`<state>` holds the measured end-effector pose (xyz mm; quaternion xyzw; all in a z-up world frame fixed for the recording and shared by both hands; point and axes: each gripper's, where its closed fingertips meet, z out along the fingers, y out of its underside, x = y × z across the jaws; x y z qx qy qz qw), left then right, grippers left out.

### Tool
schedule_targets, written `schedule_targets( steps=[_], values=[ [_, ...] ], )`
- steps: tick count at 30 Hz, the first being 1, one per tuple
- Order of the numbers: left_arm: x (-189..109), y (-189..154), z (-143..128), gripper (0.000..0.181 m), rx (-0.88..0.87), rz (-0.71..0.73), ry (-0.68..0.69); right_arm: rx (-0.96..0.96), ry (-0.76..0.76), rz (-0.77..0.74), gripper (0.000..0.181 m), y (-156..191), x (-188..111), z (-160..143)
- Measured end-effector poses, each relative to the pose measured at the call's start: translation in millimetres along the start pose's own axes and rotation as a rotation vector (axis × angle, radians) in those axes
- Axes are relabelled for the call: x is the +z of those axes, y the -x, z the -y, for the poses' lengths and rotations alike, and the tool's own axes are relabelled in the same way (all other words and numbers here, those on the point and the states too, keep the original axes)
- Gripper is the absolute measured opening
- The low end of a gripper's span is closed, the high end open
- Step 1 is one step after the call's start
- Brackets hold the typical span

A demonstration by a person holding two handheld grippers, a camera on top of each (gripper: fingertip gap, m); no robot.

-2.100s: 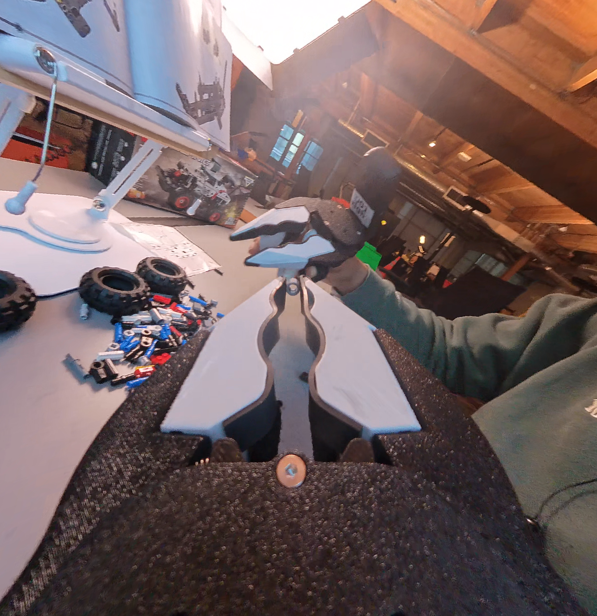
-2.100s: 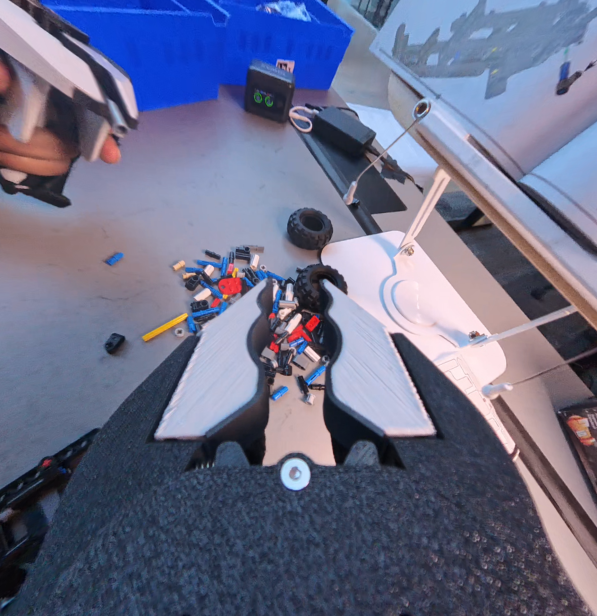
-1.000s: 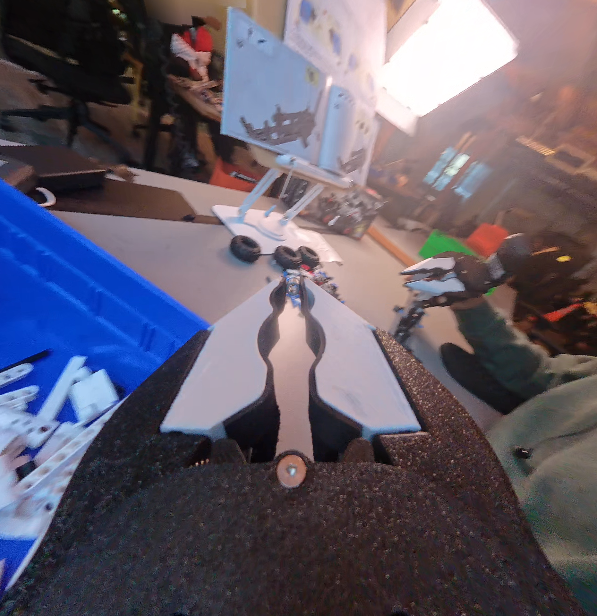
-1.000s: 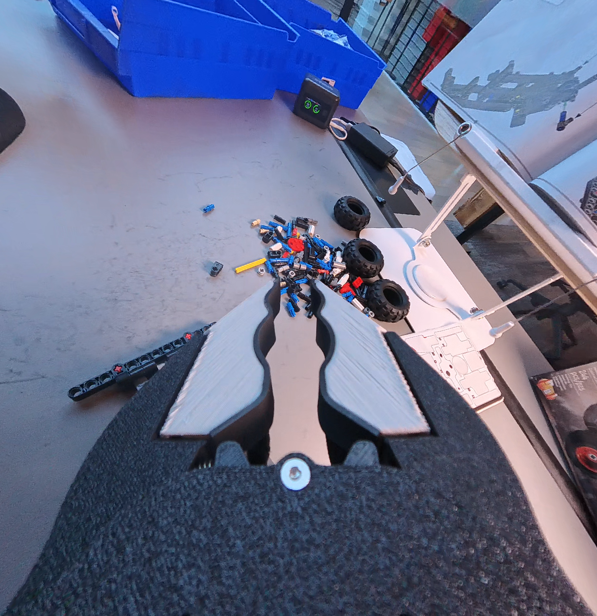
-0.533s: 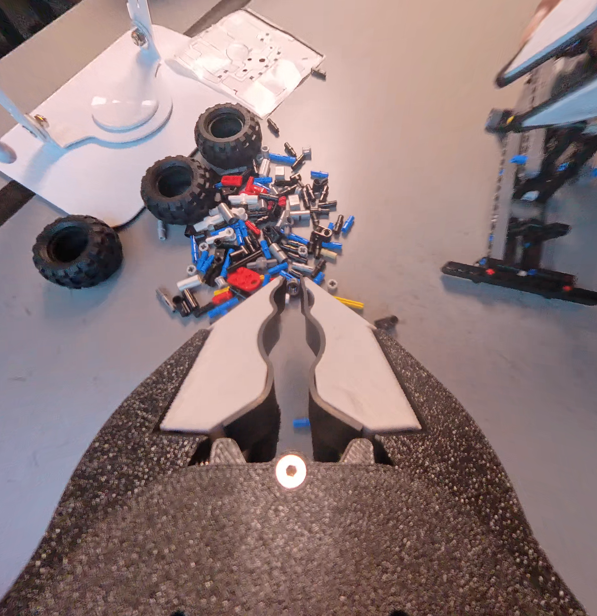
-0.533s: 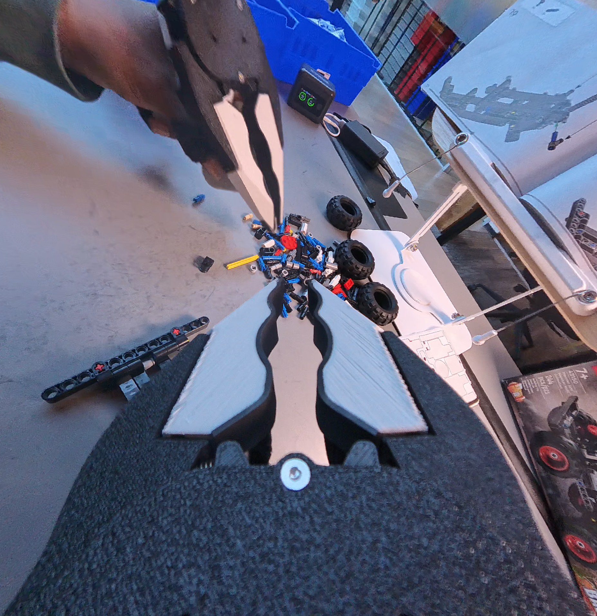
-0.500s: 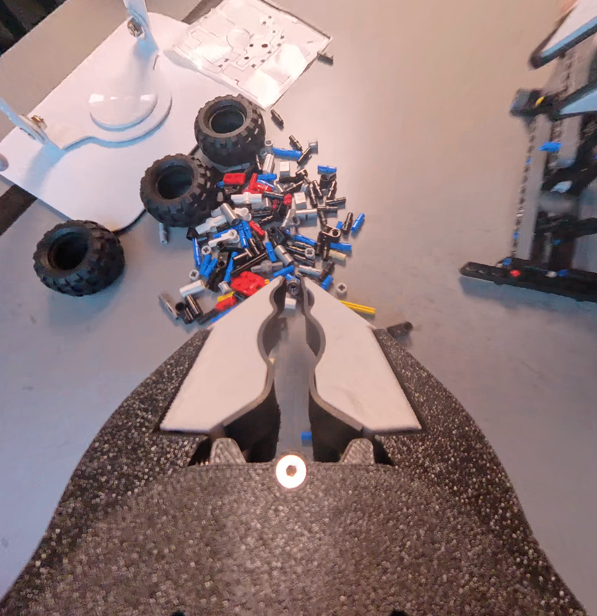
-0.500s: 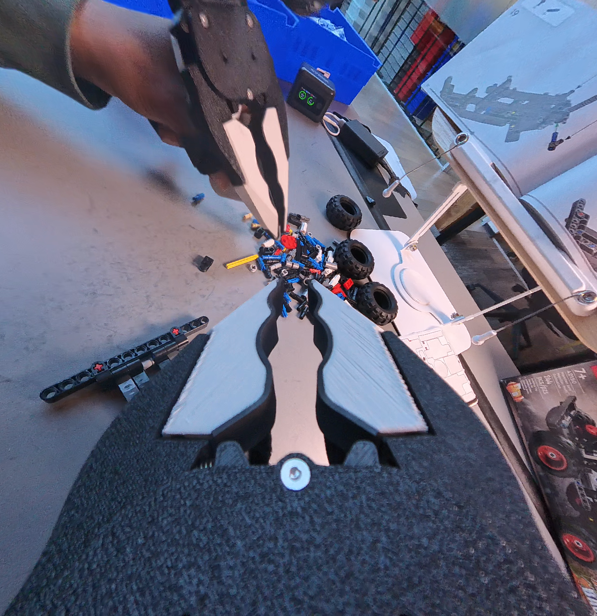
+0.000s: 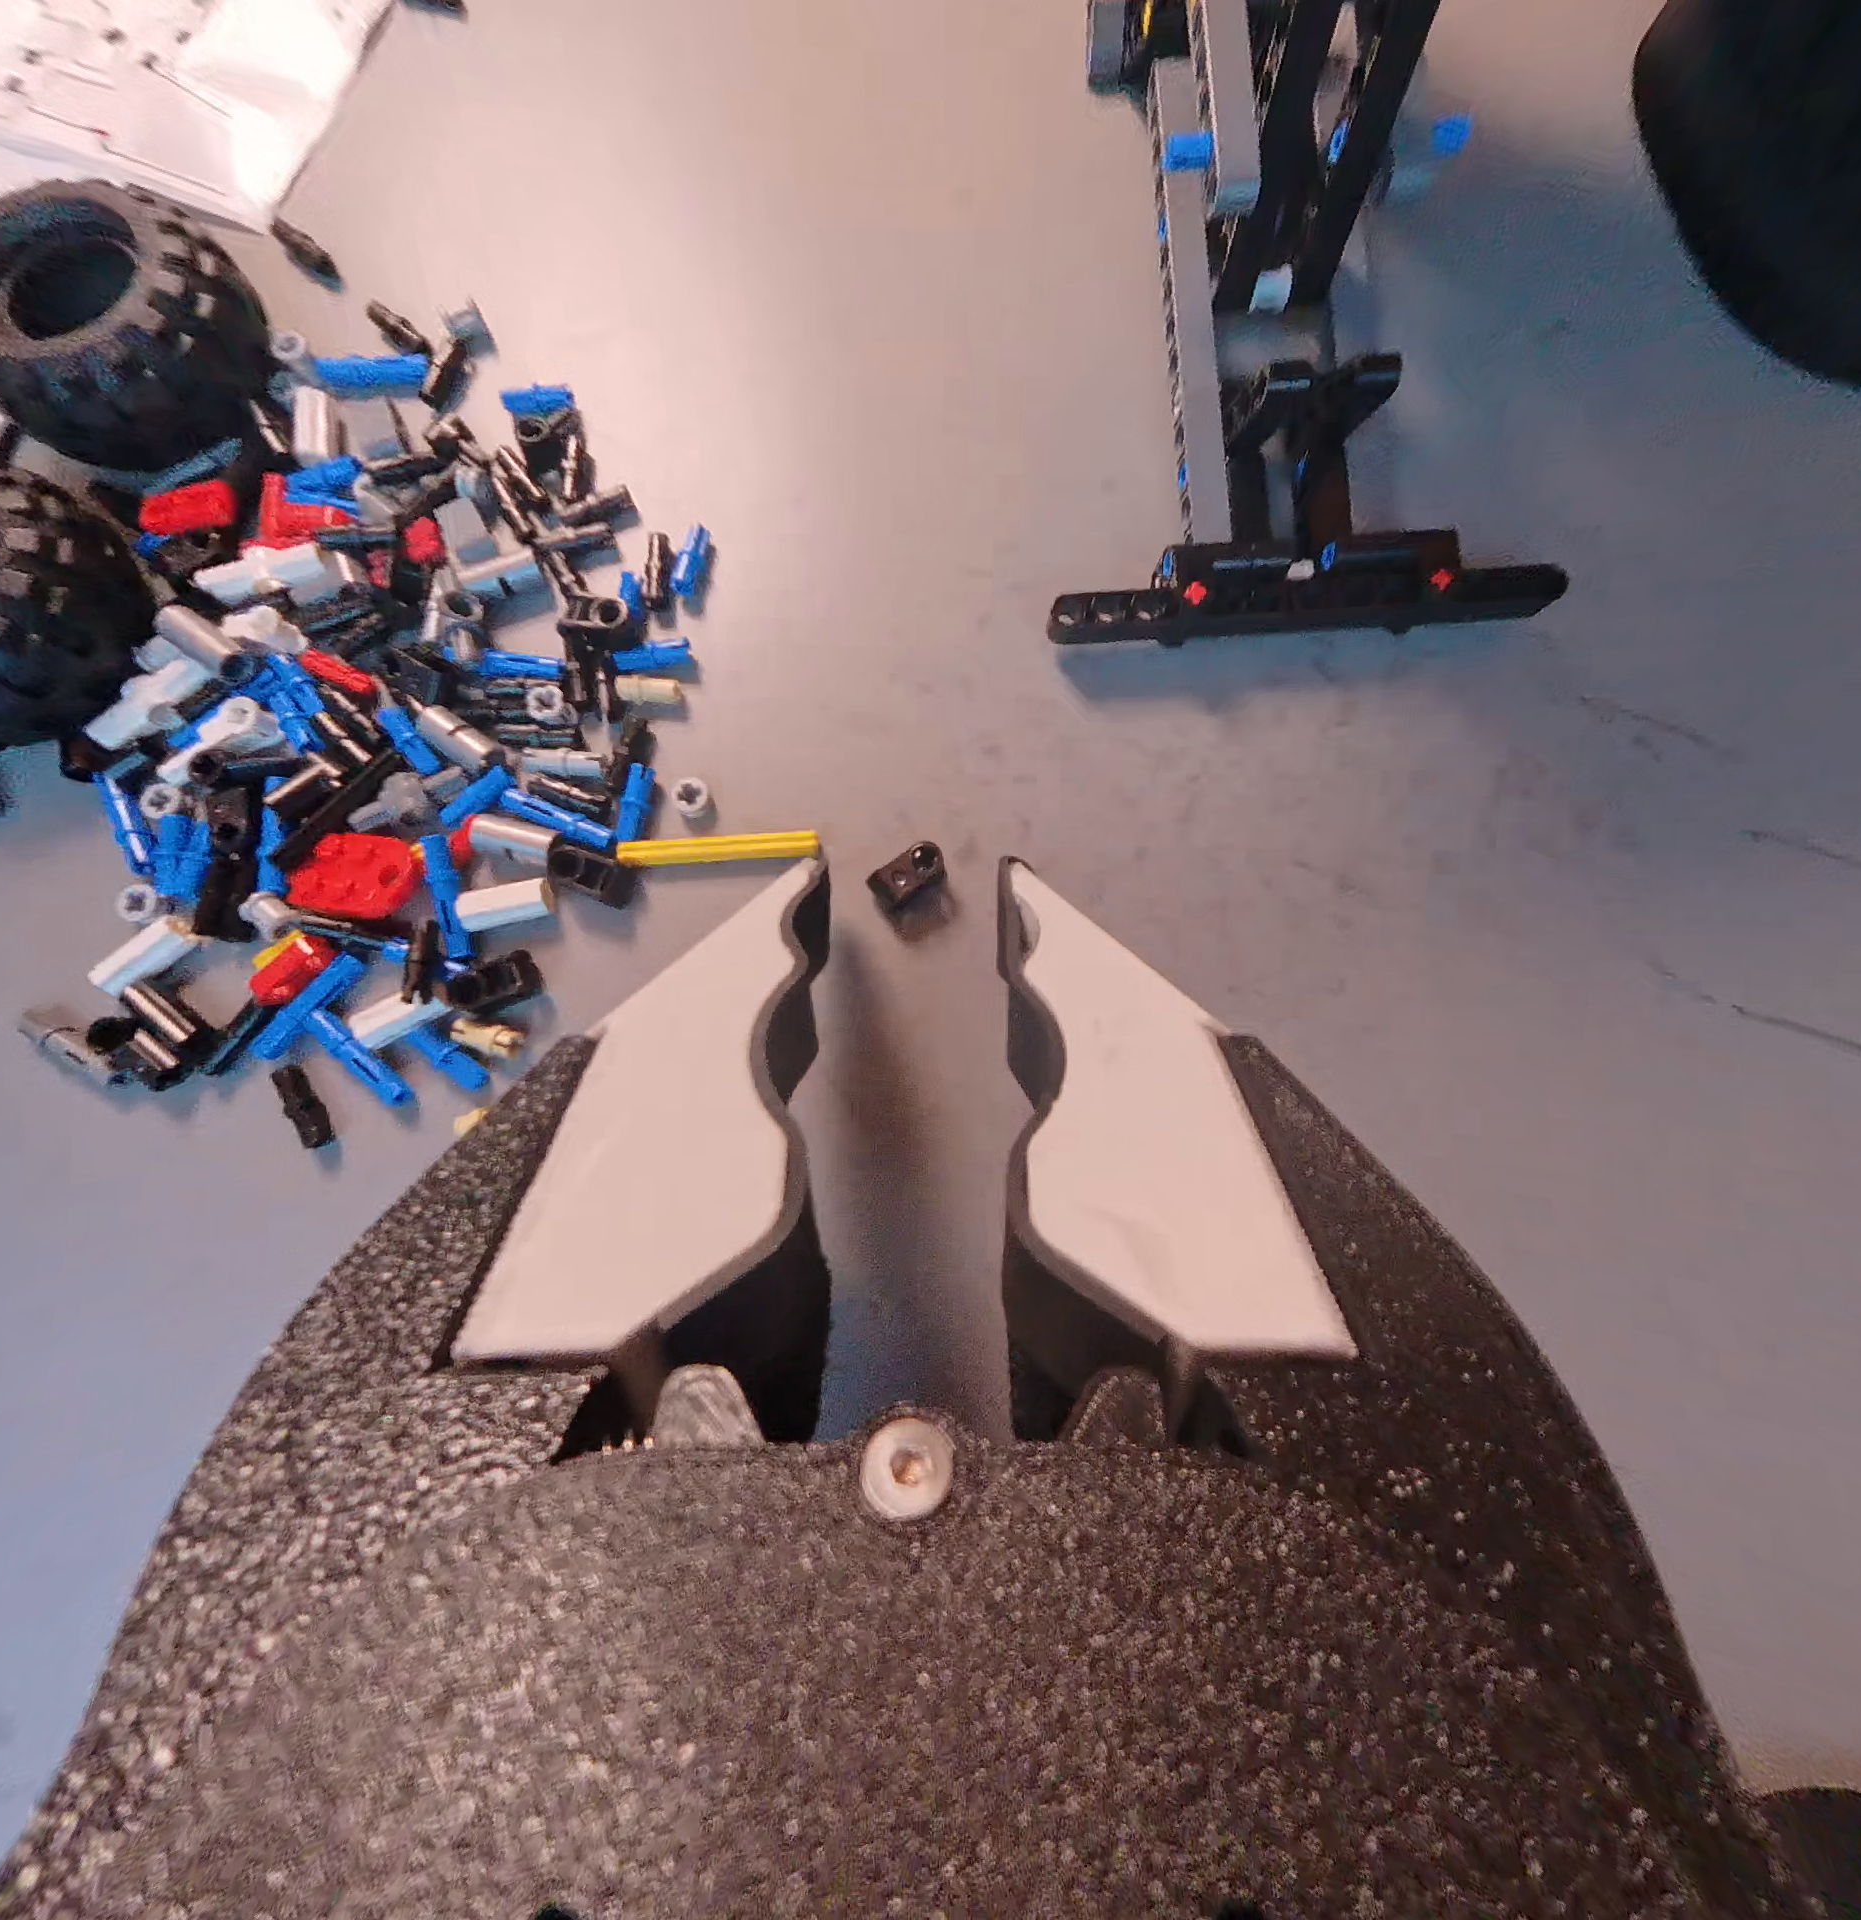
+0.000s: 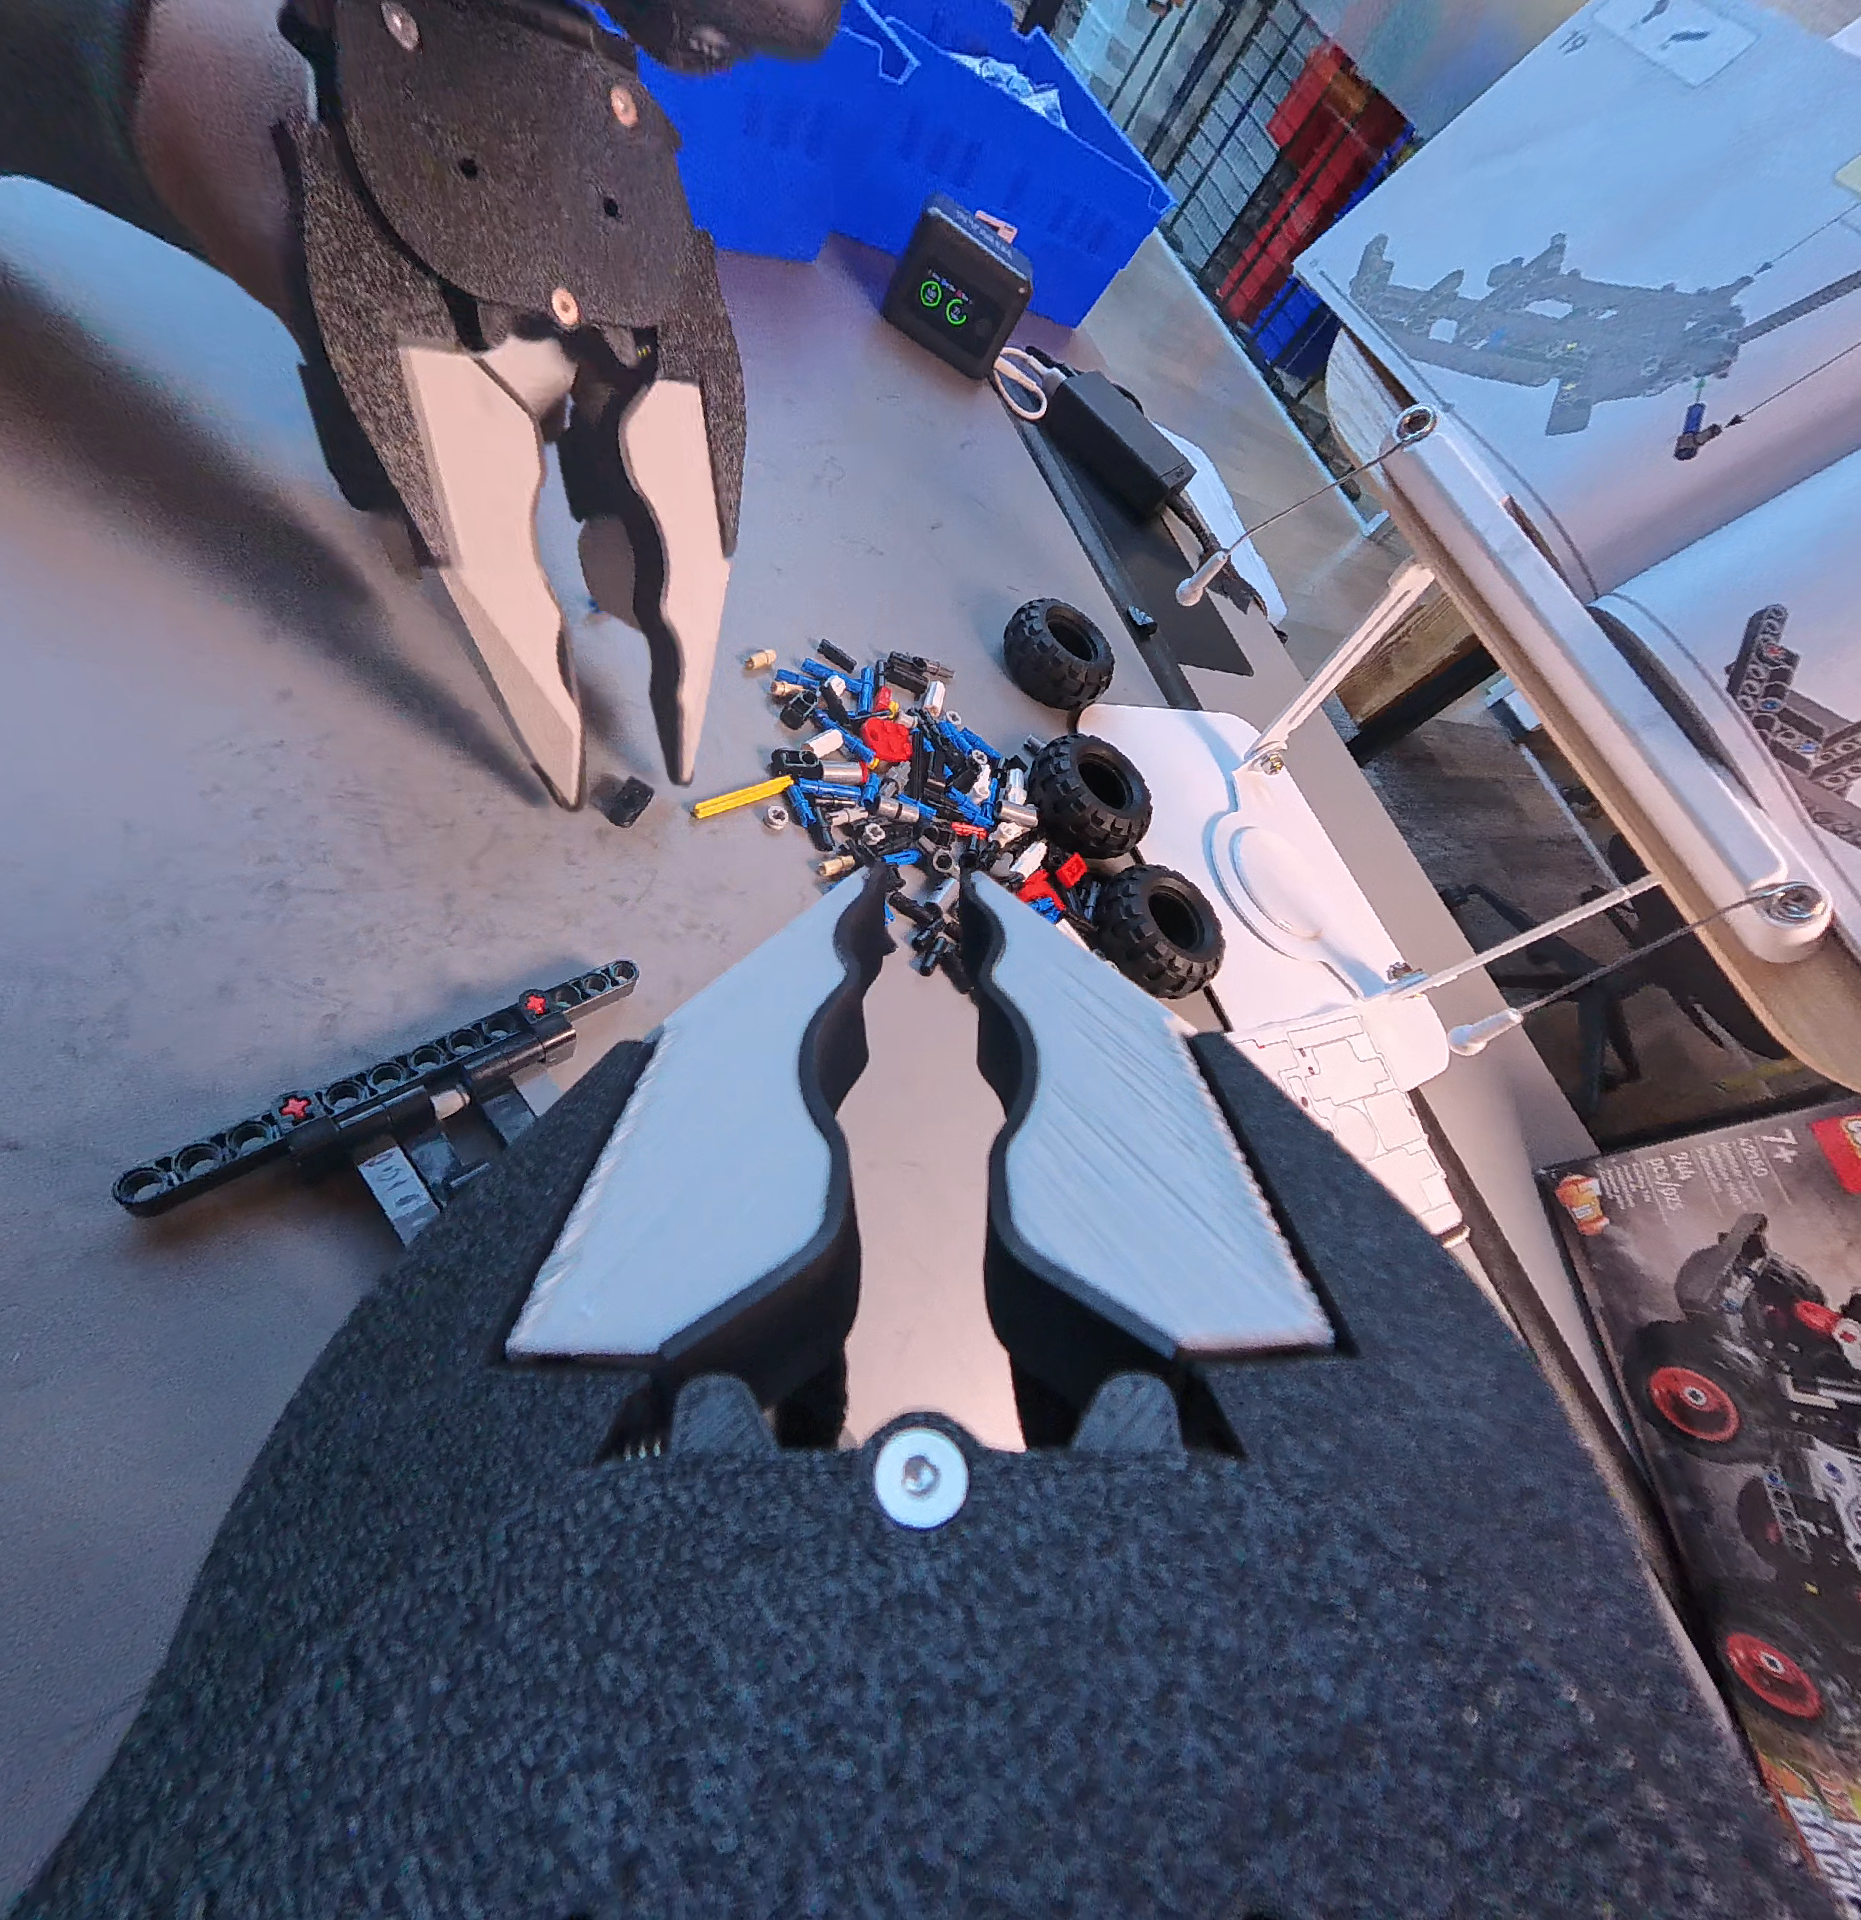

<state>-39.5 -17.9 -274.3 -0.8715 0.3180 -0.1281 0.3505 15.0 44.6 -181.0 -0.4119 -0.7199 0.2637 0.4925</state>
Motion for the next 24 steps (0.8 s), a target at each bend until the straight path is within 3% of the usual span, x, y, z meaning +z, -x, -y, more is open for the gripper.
schedule_targets(
  steps=[2,5,8,12,15,19,24],
  values=[
    [8,1,-2,0.015,0.017,-0.009,0.027,-0.016,0.005,-0.002,0.013,1,-1,0],
    [5,25,7,0.009,0.010,0.097,0.004,-0.022,0.005,-0.010,0.013,0,-3,0],
    [-9,68,19,0.010,-0.125,0.212,-0.082,-0.006,-0.004,-0.013,0.013,-2,-4,0],
    [-28,95,12,0.035,-0.248,0.274,-0.136,-0.014,0.002,-0.019,0.013,-2,-6,-1],
    [-45,84,0,0.036,-0.285,0.208,-0.144,-0.010,-0.003,-0.023,0.013,-4,-8,-1],
    [-56,45,-34,0.037,-0.265,0.067,-0.032,-0.001,-0.009,-0.028,0.013,-6,-9,-1],
    [-49,35,-60,0.027,-0.231,0.088,0.081,-0.009,-0.002,-0.027,0.013,-5,-8,-2]
  ],
)
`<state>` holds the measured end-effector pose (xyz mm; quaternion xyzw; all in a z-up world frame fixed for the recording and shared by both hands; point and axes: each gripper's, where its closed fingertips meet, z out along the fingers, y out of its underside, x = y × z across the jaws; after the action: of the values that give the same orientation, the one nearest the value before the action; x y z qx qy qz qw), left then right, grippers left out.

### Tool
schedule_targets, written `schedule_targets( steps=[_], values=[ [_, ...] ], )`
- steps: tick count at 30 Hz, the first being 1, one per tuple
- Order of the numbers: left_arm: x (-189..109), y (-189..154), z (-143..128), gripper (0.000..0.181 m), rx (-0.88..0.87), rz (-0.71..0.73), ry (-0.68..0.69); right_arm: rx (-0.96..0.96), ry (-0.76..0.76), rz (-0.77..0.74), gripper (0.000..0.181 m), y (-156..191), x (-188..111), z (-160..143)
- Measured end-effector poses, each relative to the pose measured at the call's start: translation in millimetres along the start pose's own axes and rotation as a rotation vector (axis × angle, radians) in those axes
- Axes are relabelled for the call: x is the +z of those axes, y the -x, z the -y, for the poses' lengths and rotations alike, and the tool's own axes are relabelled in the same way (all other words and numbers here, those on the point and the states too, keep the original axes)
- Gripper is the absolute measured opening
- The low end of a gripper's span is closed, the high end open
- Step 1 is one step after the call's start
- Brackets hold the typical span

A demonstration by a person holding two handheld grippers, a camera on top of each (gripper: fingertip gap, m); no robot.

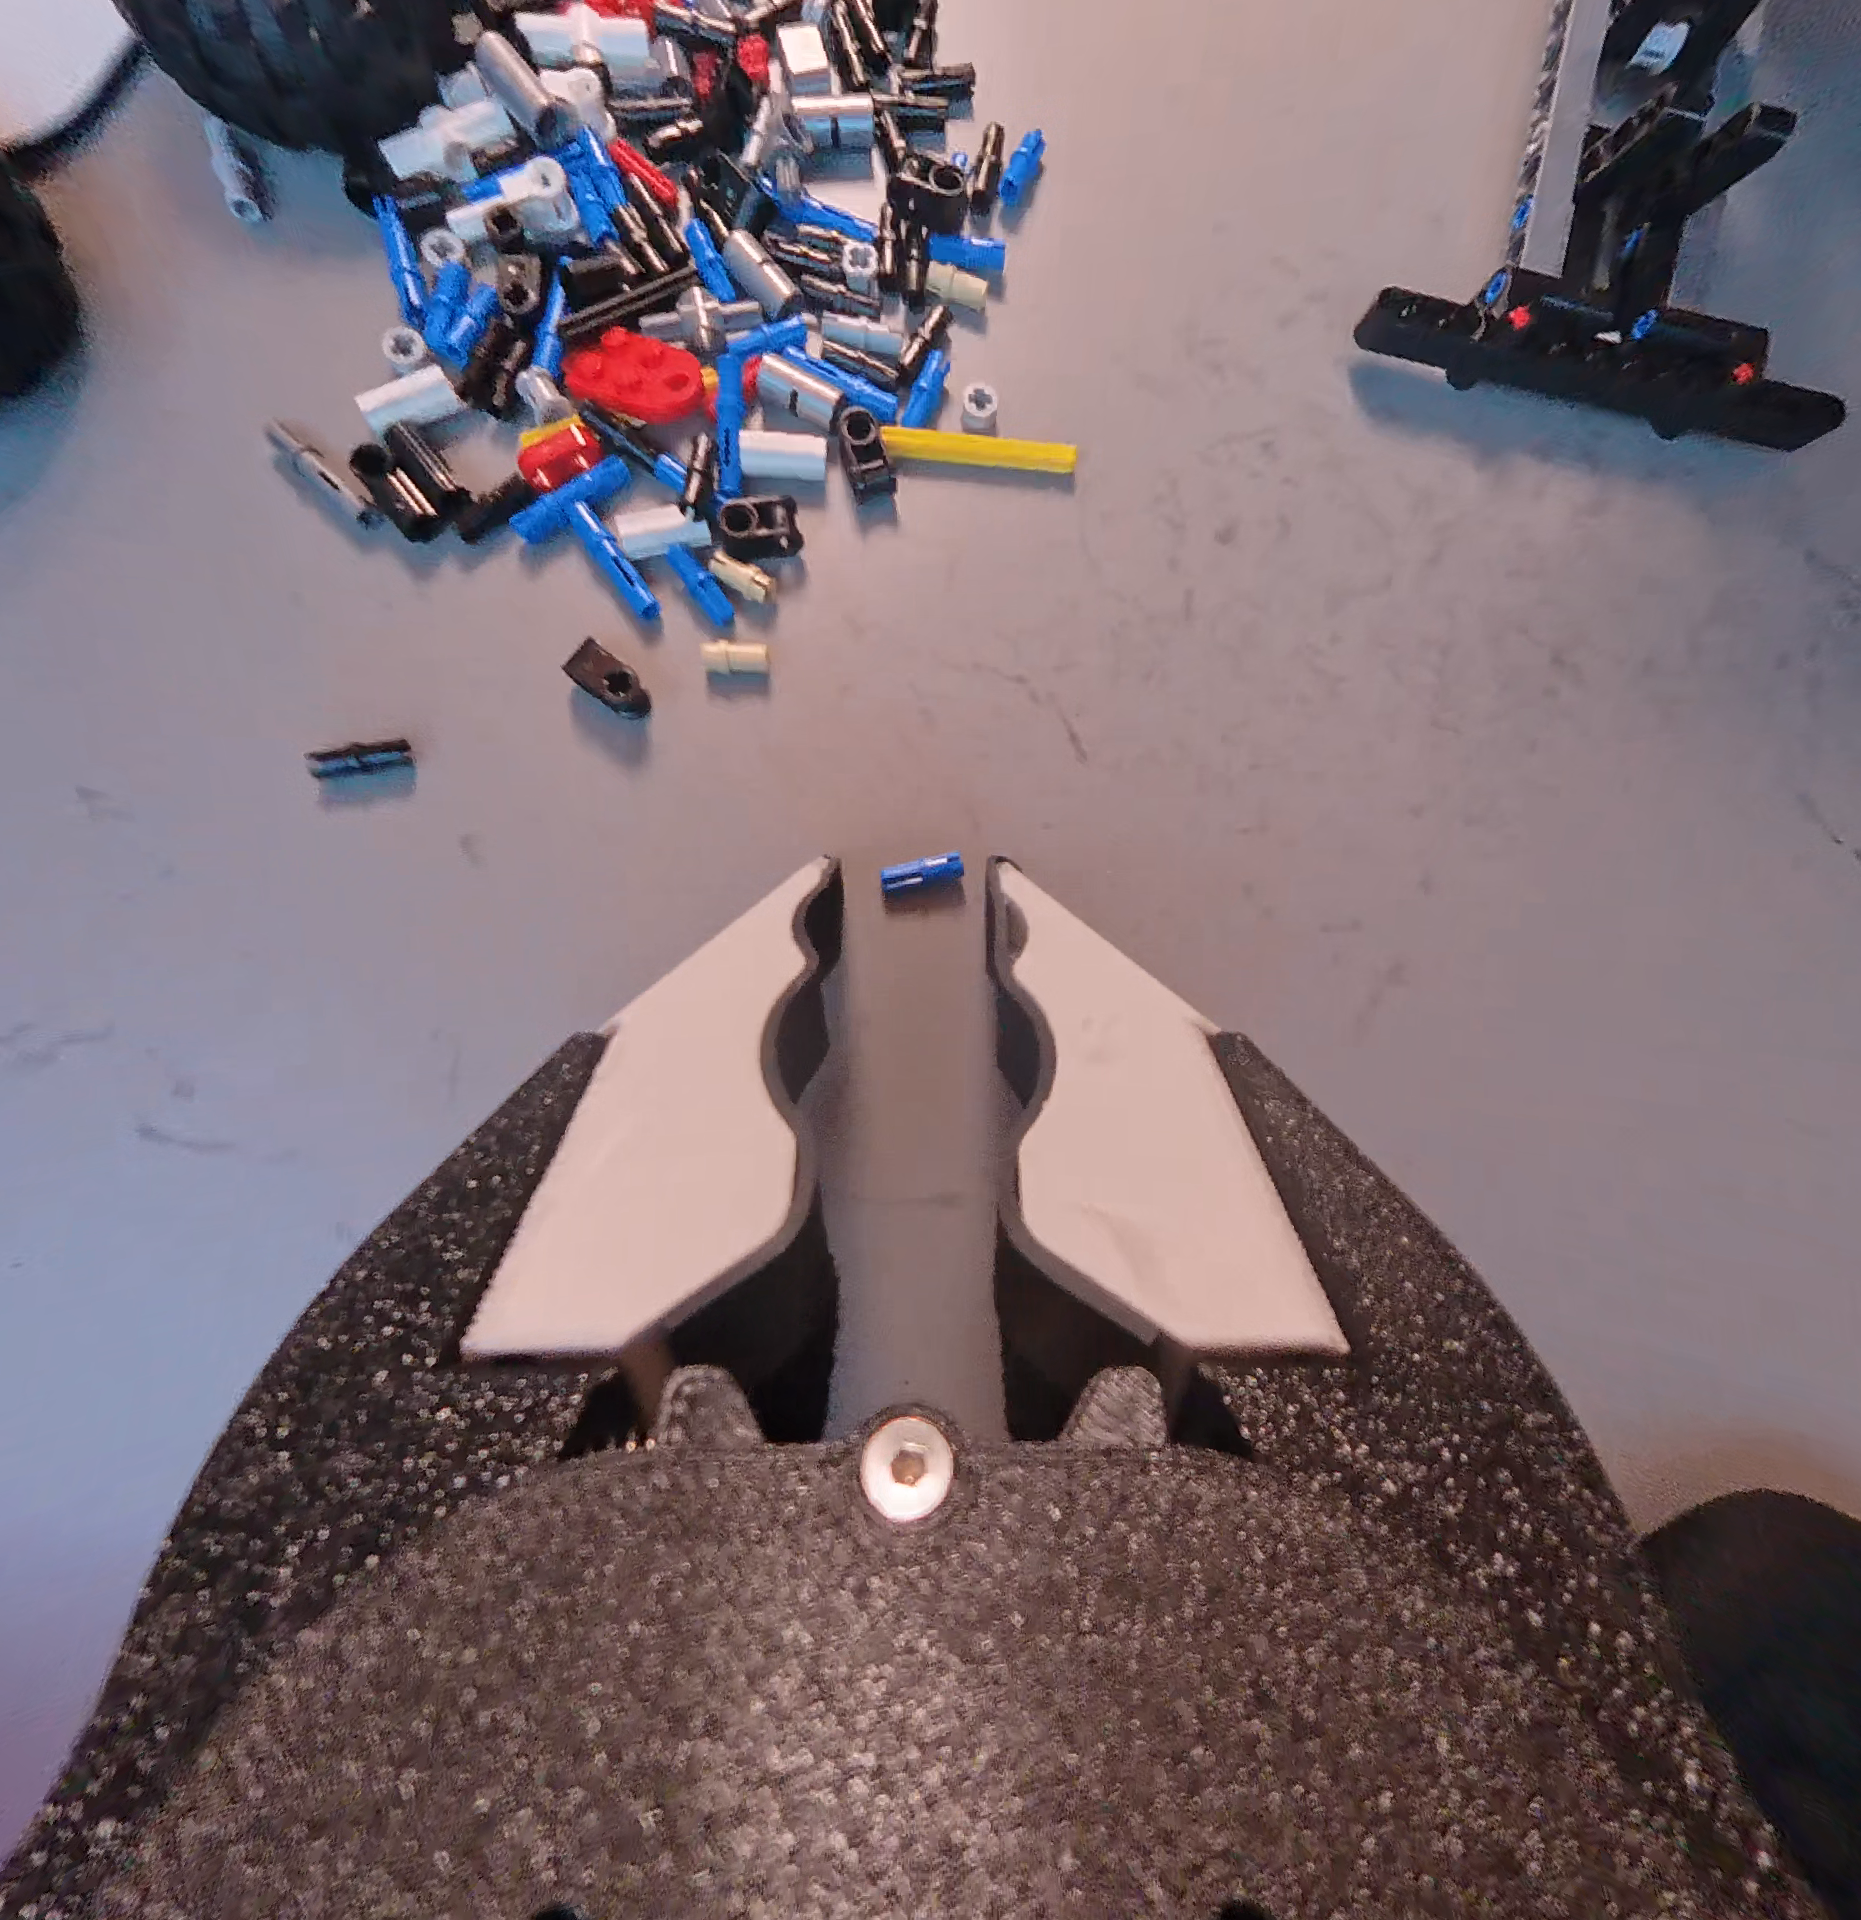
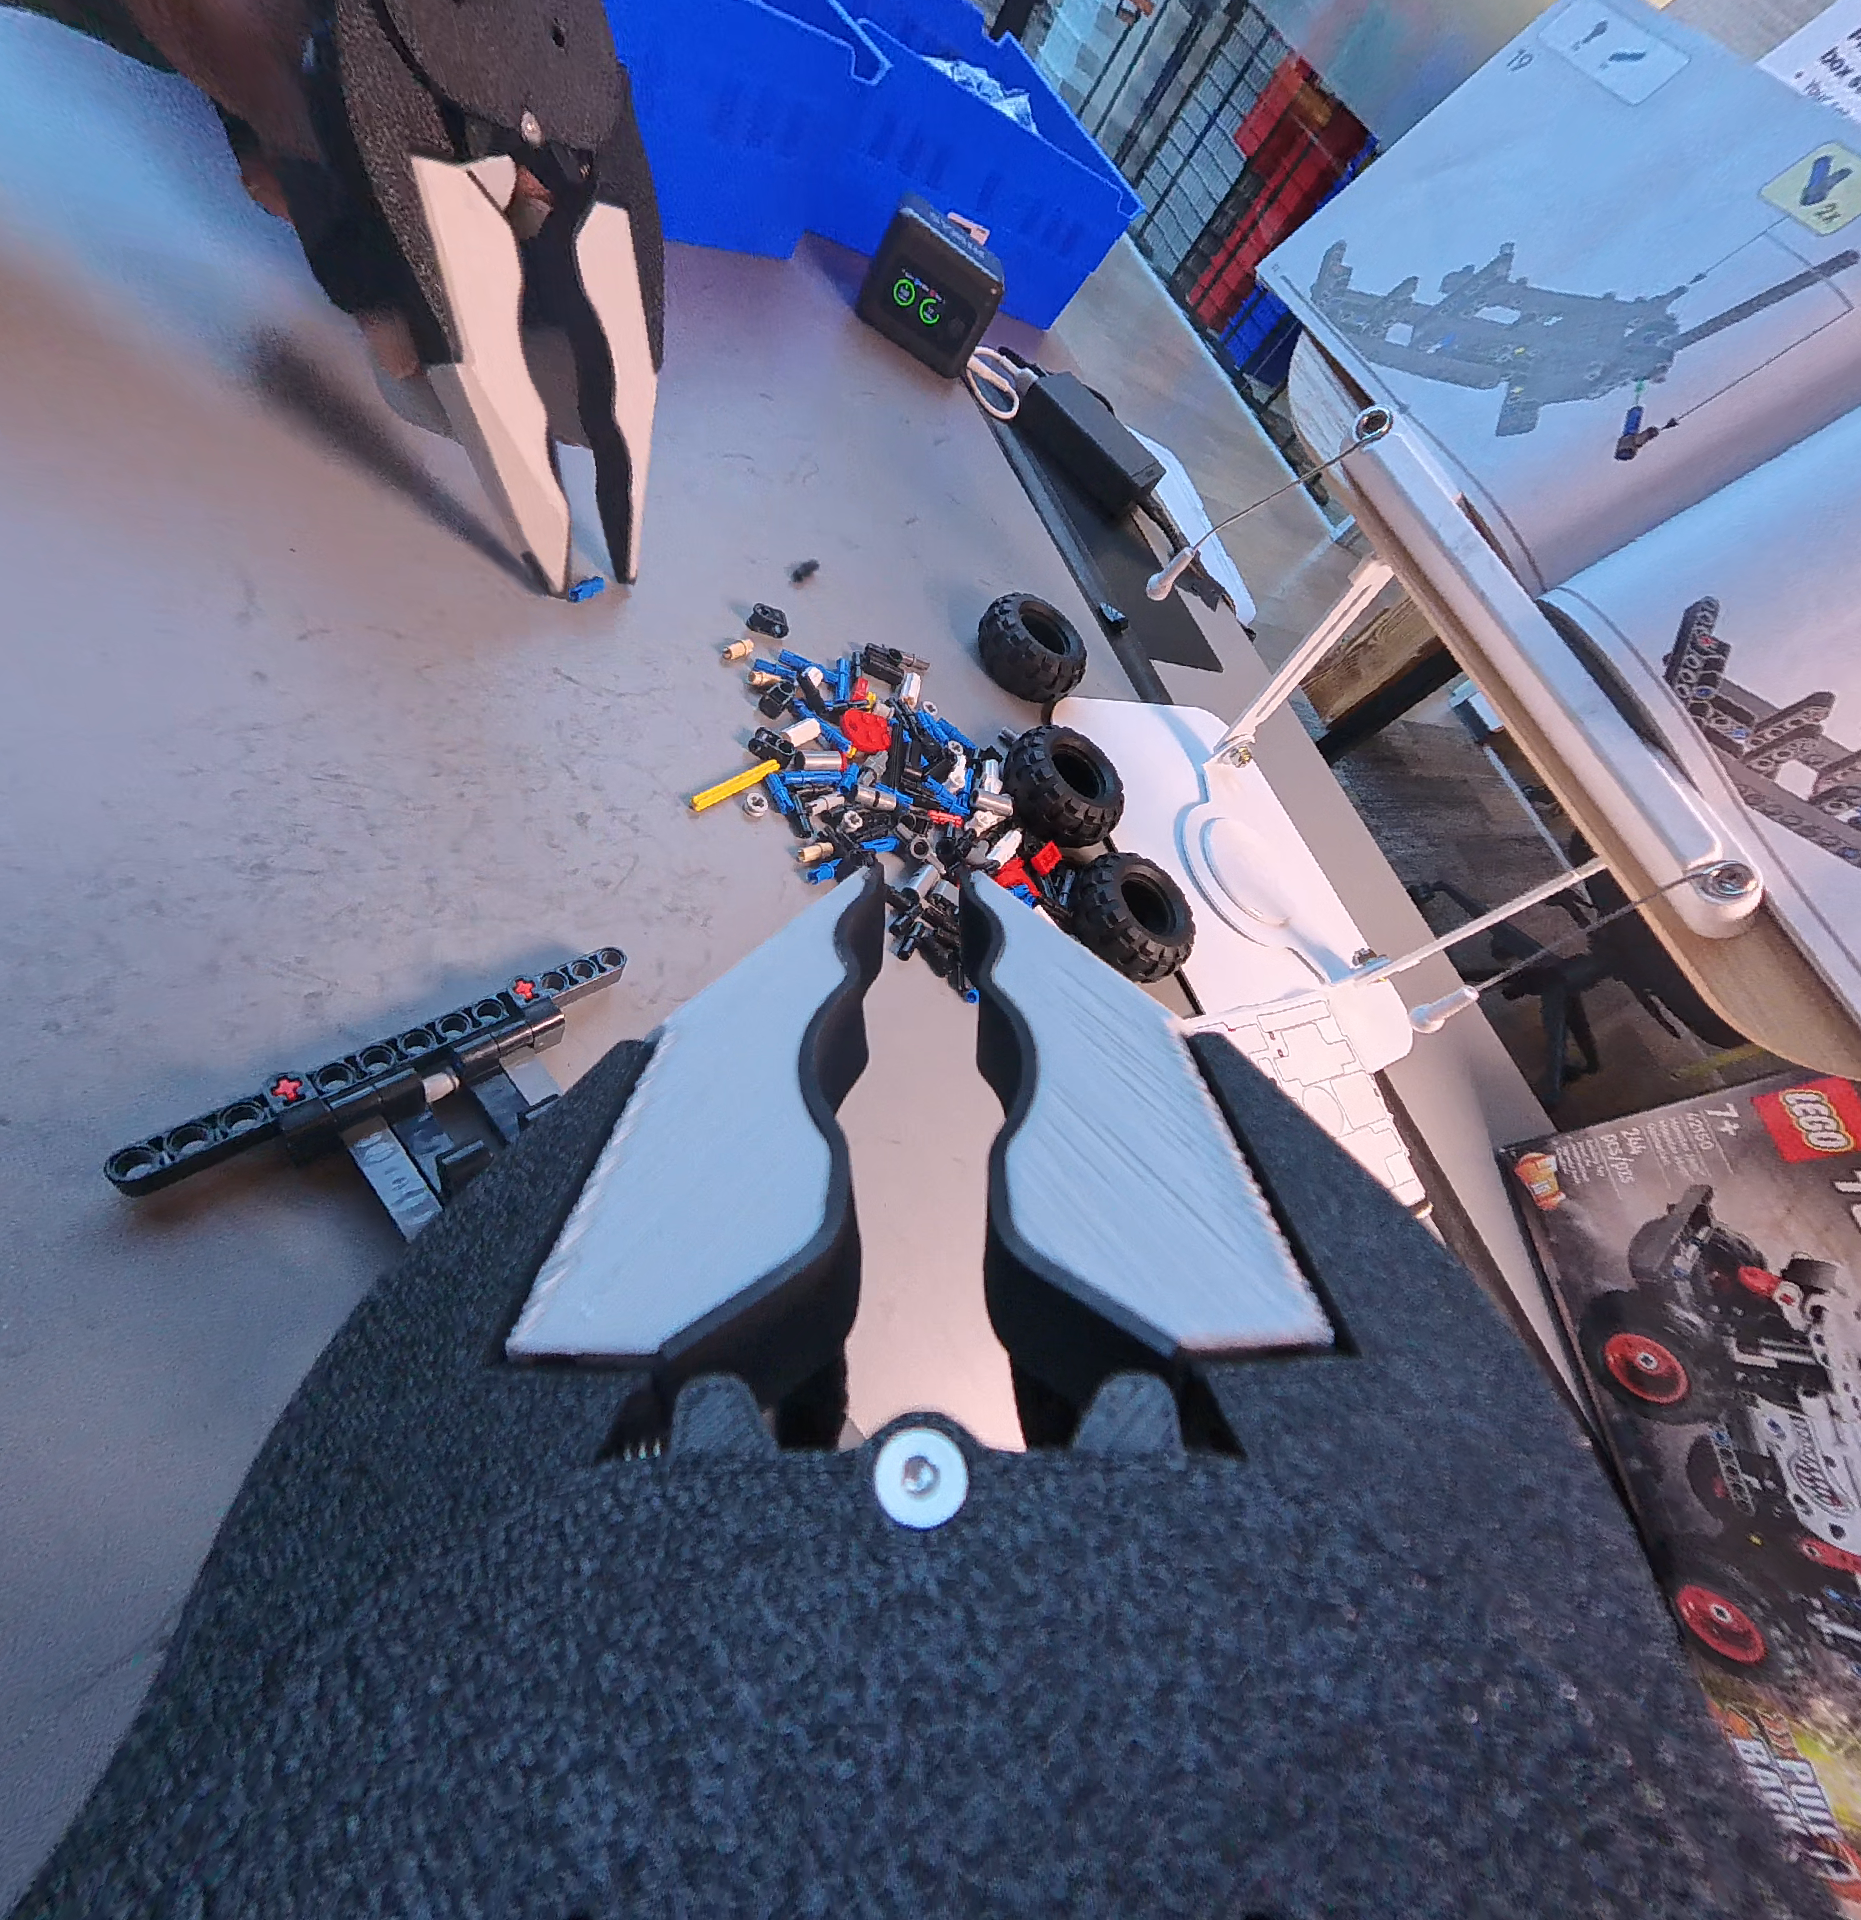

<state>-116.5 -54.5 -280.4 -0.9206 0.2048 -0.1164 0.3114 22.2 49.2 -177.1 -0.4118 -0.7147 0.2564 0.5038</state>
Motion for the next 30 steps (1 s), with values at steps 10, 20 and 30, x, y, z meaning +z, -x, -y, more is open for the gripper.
schedule_targets(
  steps=[10,20,30],
  values=[
    [9,20,43,0.014,0.042,0.097,-0.119,0.005,-0.014,-0.017,0.013,-3,-4,3],
    [15,44,94,0.044,-0.006,0.207,-0.325,0.052,-0.039,-0.094,0.013,-22,-12,6],
    [-15,-1,113,0.058,0.102,0.172,-0.558,0.206,-0.143,-0.249,0.017,-71,-54,10]
  ],
)
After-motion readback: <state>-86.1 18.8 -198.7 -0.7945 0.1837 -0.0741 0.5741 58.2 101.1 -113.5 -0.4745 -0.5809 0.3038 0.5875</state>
